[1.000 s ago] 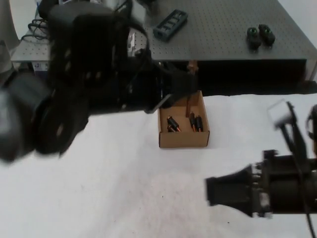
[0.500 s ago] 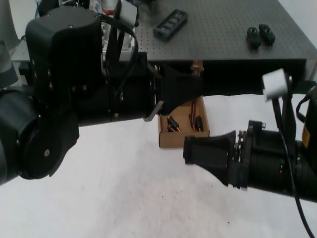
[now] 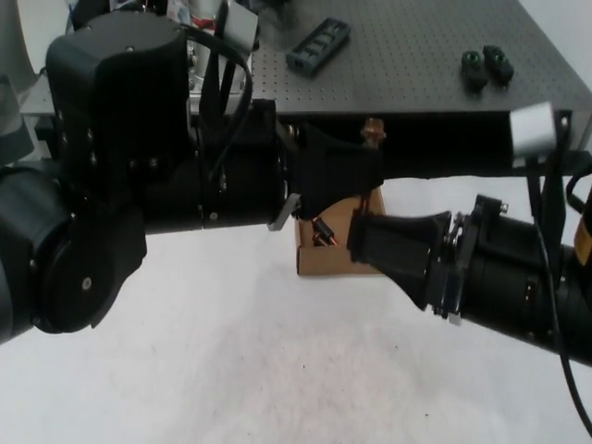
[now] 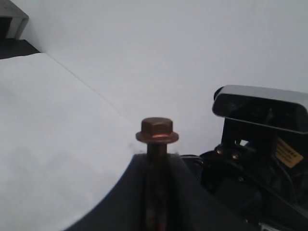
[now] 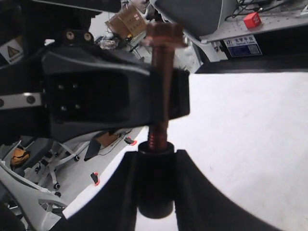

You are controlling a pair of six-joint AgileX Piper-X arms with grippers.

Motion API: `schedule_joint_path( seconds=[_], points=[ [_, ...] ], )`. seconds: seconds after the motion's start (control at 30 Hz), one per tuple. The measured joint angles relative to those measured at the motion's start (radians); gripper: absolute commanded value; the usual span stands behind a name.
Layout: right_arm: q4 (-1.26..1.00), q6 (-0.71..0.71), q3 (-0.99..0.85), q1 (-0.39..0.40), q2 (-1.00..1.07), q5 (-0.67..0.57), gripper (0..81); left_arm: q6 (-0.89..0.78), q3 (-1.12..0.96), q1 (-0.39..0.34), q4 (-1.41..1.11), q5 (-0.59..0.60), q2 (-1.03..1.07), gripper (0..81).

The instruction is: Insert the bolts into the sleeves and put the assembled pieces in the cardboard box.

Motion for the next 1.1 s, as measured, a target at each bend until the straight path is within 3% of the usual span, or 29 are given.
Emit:
schedule_joint_path(
  seconds=[0.07, 0.1, 0.17, 0.23, 0.27, 0.3, 0.37, 0.43, 0.57, 0.6, 0.8, 1.1],
  points=[
    [-0.023, 0.011, 0.0, 0.0, 0.0, 0.01, 0.1, 0.0, 0.0, 0.0, -0.004, 0.0, 0.0, 2.5],
    [-0.031, 0.014, 0.0, 0.0, 0.0, 0.016, 0.1, 0.0, 0.0, 0.0, -0.005, 0.0, 0.0, 7.2],
    [-0.044, 0.019, 0.001, -0.003, 0.0, 0.024, 0.1, 0.0, 0.0, 0.0, -0.006, -0.002, 0.0, 22.3],
    [-0.044, 0.019, 0.001, -0.019, 0.005, 0.046, 0.1, 0.0, 0.0, 0.0, -0.004, -0.003, 0.0, 44.7],
    [-0.049, 0.019, 0.001, -0.033, 0.007, 0.065, 0.1, -0.002, 0.0, 0.0, 0.004, -0.003, 0.0, 52.4],
    [-0.051, 0.013, 0.001, -0.05, 0.007, 0.083, 0.1, -0.002, 0.0, 0.005, 0.021, -0.003, -0.003, 54.2],
    [-0.055, 0.005, 0.001, -0.088, 0.017, 0.111, 0.1, 0.0, 0.0, 0.01, 0.053, -0.003, -0.01, 47.5],
    [-0.057, -0.012, -0.027, -0.158, 0.077, 0.101, 0.1, 0.037, 0.0, 0.025, 0.144, -0.036, -0.039, 34.0],
    [-0.004, -0.087, -0.165, -0.228, 0.278, 0.08, 0.1, 0.155, 0.0, 0.042, 0.349, -0.208, -0.112, 4.5],
    [0.015, -0.104, -0.2, -0.233, 0.323, 0.084, 0.1, 0.187, 0.0, 0.045, 0.403, -0.265, -0.136, 0.5],
    [0.21, -0.176, -0.519, -0.233, 0.714, 0.158, 0.1, 0.334, 0.016, 0.046, 0.66, -0.566, -0.321, 0.6],
    [0.427, -0.24, -0.863, -0.233, 1.054, 0.284, 0.1, 0.268, 0.279, 0.046, 0.72, -0.718, -0.628, 0.6]
  ],
)
